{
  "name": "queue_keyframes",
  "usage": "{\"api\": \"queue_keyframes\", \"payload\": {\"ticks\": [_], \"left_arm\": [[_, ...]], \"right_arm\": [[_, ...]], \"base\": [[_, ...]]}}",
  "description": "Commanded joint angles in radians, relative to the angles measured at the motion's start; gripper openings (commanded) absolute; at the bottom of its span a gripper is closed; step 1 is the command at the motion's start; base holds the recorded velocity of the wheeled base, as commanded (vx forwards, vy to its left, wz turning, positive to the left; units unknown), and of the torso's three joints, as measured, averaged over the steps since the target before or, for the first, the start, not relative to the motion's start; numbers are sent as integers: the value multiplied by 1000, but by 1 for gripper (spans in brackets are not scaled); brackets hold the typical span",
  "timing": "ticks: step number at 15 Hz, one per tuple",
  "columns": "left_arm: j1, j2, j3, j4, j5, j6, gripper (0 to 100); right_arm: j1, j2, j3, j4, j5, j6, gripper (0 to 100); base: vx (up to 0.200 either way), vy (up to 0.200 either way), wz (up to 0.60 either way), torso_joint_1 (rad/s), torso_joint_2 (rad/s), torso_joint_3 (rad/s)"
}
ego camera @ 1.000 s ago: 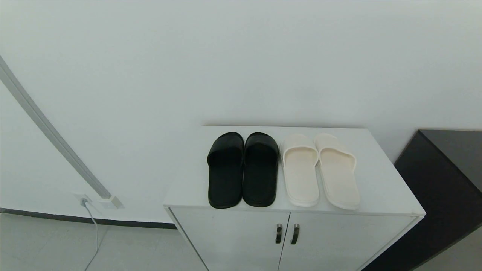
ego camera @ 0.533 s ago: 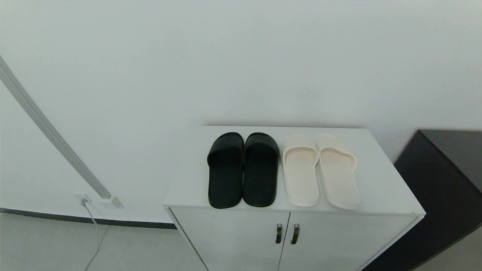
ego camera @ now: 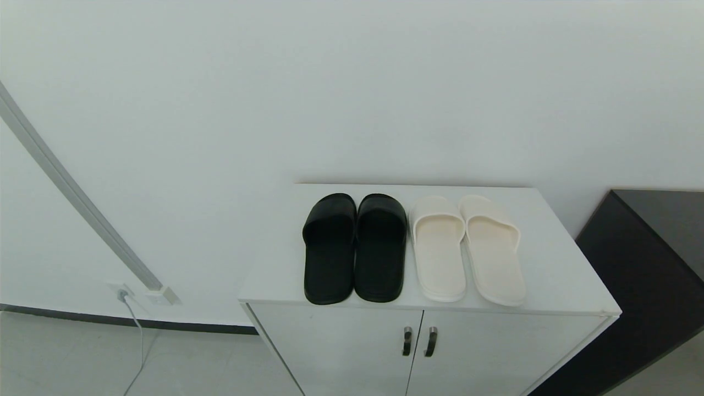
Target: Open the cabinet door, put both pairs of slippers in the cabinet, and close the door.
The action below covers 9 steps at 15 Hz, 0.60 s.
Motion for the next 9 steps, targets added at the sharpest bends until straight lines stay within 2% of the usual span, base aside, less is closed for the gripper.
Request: {"api": "queue_keyframes", "payload": {"ticks": [1,3,4,6,7,8,9], "left_arm": [[0,1,0,0,0,-1,0],[0,1,0,0,0,-1,0],[0,1,0,0,0,1,0],[0,1,0,0,0,4,0],[0,1,0,0,0,5,0],[0,1,0,0,-1,5,0],[0,1,0,0,-1,5,0]], "right_arm": [[41,371,-29,-133,70,5,100],[133,479,-32,-212,59,41,100],[233,561,-58,-257,8,90,100],[469,638,-112,-303,-207,157,100],[538,657,-128,-307,-266,179,100],[684,719,-176,-310,-412,209,100],[751,767,-202,-314,-467,228,100]], "base": [[0,0,0,0,0,0],[0,0,0,0,0,0],[0,0,0,0,0,0],[0,0,0,0,0,0],[0,0,0,0,0,0],[0,0,0,0,0,0],[0,0,0,0,0,0]]}}
